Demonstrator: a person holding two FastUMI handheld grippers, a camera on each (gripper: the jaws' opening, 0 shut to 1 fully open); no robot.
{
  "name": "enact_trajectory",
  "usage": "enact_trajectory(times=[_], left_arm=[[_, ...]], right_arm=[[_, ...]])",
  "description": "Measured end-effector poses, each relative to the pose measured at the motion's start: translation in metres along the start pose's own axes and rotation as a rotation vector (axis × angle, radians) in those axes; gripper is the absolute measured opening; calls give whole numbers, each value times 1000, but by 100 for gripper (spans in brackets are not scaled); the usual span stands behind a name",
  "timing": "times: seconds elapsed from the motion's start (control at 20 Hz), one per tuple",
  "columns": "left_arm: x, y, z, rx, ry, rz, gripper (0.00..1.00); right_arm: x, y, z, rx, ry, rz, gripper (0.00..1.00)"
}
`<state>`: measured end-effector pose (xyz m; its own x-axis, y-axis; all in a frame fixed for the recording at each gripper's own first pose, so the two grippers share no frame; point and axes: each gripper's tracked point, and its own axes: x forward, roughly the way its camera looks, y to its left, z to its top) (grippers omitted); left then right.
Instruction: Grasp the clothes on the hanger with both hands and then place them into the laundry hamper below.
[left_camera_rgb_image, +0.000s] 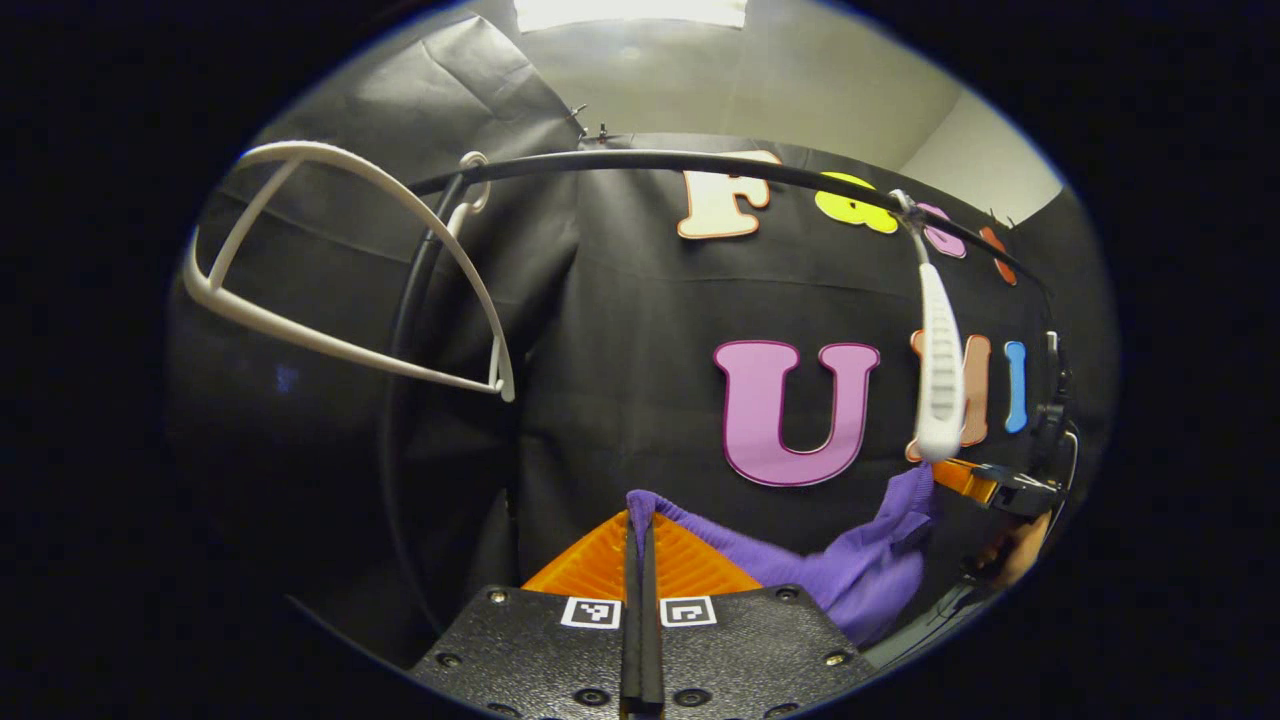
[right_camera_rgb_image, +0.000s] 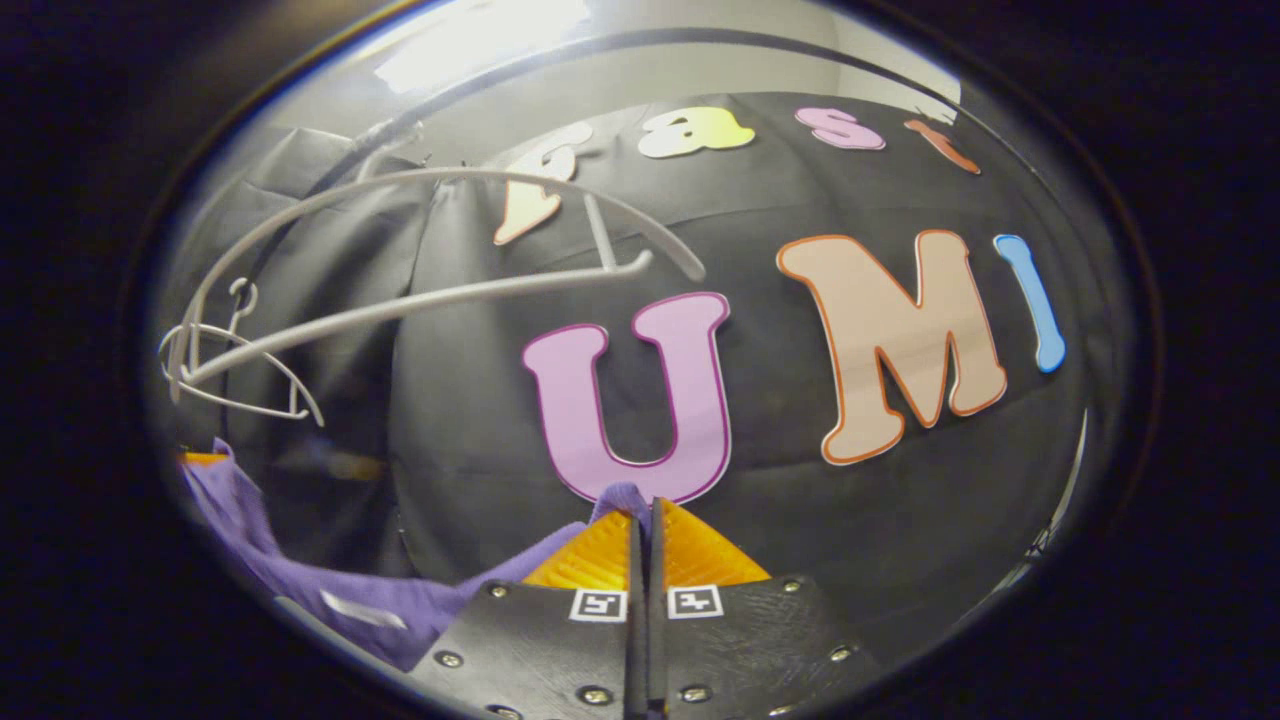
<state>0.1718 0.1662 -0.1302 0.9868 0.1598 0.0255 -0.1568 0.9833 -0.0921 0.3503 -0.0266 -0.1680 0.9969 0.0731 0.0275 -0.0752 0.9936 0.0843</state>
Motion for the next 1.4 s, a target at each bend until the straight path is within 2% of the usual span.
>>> enact_trajectory(times=[0.05,0.2,0.55,0.85,1.1,1.4], left_arm=[[-1,-5,-2,2,10,-13,0],[-16,0,9,47,-14,19,0],[-57,-6,25,44,-8,17,0],[-82,-28,51,19,-52,-30,0],[-107,-64,65,12,-51,-117,0],[-127,-101,91,13,-92,-182,0]], right_arm=[[-12,3,2,3,12,-10,0],[-44,16,20,-2,15,3,0],[-116,25,54,-37,22,-17,1],[-171,33,87,-37,-7,-26,0],[-219,41,114,-58,-41,-29,1],[-257,44,135,-47,-75,-37,1]])
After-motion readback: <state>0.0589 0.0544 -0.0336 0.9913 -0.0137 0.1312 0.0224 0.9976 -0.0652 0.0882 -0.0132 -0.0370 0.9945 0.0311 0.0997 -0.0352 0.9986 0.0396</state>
